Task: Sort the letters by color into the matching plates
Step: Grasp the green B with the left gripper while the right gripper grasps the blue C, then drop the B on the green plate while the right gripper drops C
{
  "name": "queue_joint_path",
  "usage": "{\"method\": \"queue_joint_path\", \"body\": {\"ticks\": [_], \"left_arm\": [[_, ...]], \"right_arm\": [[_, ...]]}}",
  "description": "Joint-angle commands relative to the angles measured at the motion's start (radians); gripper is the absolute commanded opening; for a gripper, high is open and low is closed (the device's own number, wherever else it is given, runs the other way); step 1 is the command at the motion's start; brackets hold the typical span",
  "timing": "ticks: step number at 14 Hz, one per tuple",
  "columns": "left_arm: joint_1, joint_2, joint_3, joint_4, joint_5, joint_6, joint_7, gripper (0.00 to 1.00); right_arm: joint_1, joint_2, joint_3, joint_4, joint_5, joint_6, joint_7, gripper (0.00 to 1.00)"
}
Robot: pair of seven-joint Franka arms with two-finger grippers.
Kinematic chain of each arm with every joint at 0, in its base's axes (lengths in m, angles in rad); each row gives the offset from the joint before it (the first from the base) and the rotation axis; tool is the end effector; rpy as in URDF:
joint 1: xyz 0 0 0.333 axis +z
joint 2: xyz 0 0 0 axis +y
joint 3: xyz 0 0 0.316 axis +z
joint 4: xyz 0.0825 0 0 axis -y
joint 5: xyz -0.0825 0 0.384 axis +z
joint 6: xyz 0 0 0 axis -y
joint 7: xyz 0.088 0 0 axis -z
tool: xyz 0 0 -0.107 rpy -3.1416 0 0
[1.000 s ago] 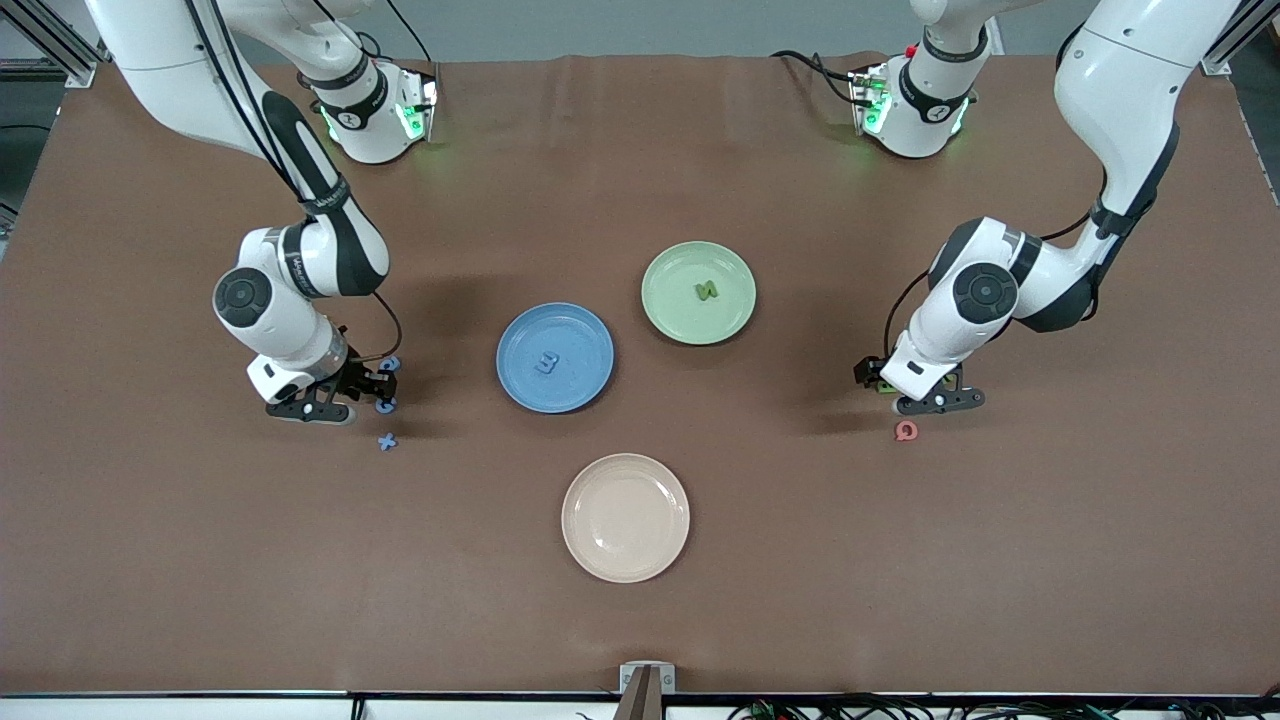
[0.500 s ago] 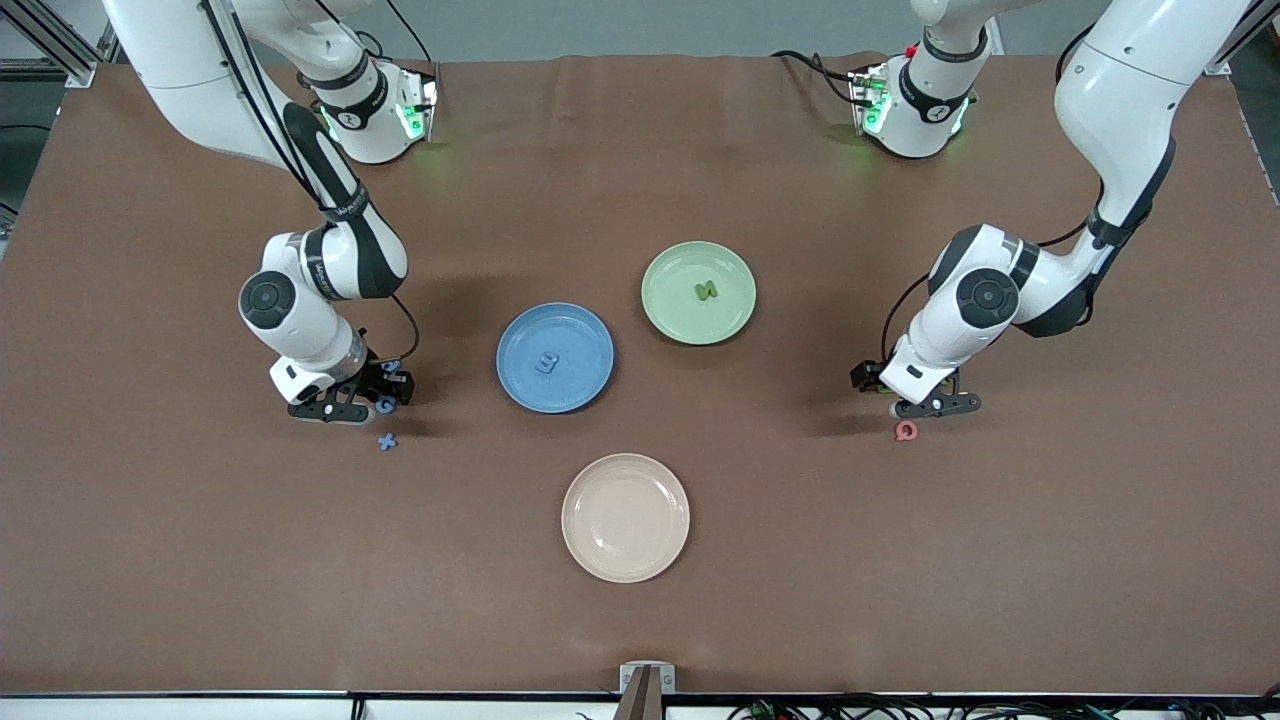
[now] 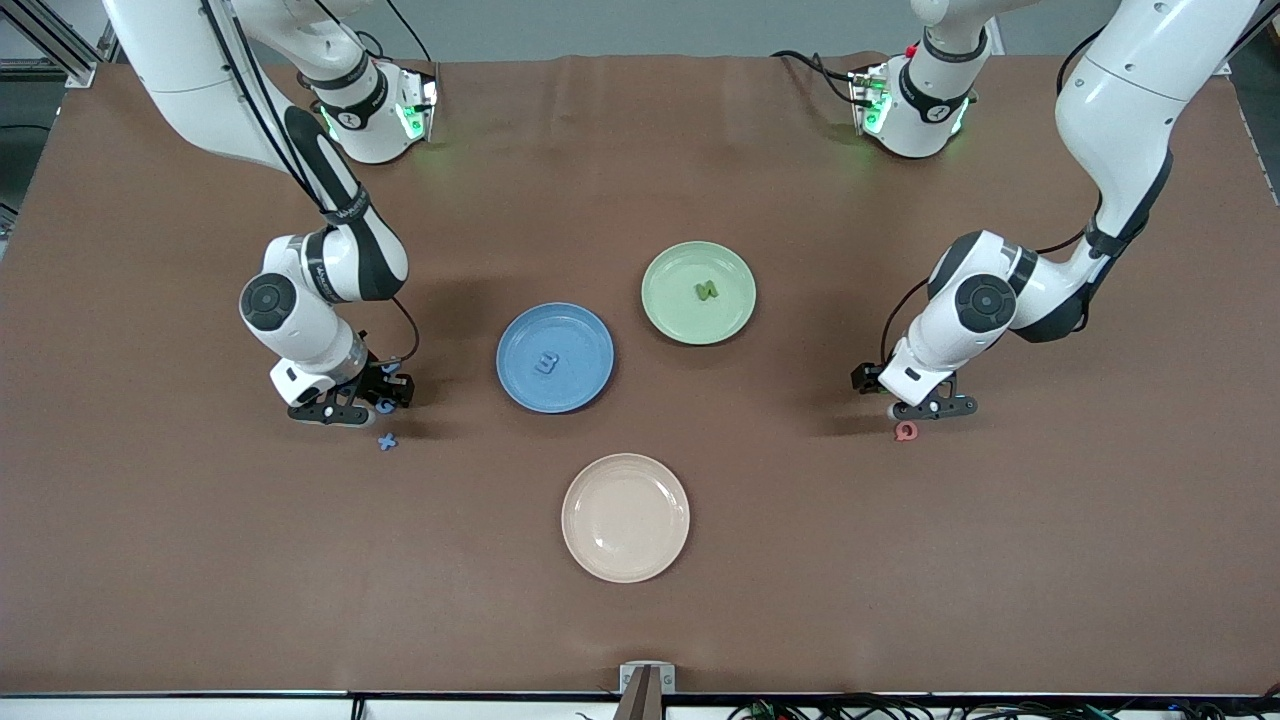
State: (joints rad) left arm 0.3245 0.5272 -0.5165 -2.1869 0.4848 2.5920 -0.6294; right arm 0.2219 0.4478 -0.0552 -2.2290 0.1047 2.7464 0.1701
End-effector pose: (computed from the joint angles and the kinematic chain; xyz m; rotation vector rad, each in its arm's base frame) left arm 0.5363 -0.1223 0.1708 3.1361 0.1143 -0.0172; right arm 0.5454 0.0868 0.1756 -3.1049 0.1434 -0.1039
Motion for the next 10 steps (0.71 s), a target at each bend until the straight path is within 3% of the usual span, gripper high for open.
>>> {"method": "queue_joint_path", "body": {"ticks": [1, 6, 7, 10], "left_arm": [[0.007, 0.007, -0.004, 0.007, 0.021, 0.011, -0.004, 0.75], [0.007, 0.007, -0.004, 0.007, 0.021, 0.011, -0.003, 0.43], [0.007, 0.007, -0.004, 0.007, 0.023, 0.011, -0.001, 0.38], [0.007, 0.007, -0.004, 0.007, 0.023, 0.011, -0.003, 0.28]], "right_arm": [[0.001, 0.023, -0.002, 0.026, 0.015, -0.001, -0.001, 0.58], [-0.006, 0.025, -0.002, 0.031, 0.013, -0.005, -0.011, 0.55], [-0.007, 0.025, -0.002, 0.031, 0.013, -0.005, -0.011, 0.48], [-0.007, 0.025, -0.002, 0.031, 0.013, -0.005, -0.011, 0.11]]}}
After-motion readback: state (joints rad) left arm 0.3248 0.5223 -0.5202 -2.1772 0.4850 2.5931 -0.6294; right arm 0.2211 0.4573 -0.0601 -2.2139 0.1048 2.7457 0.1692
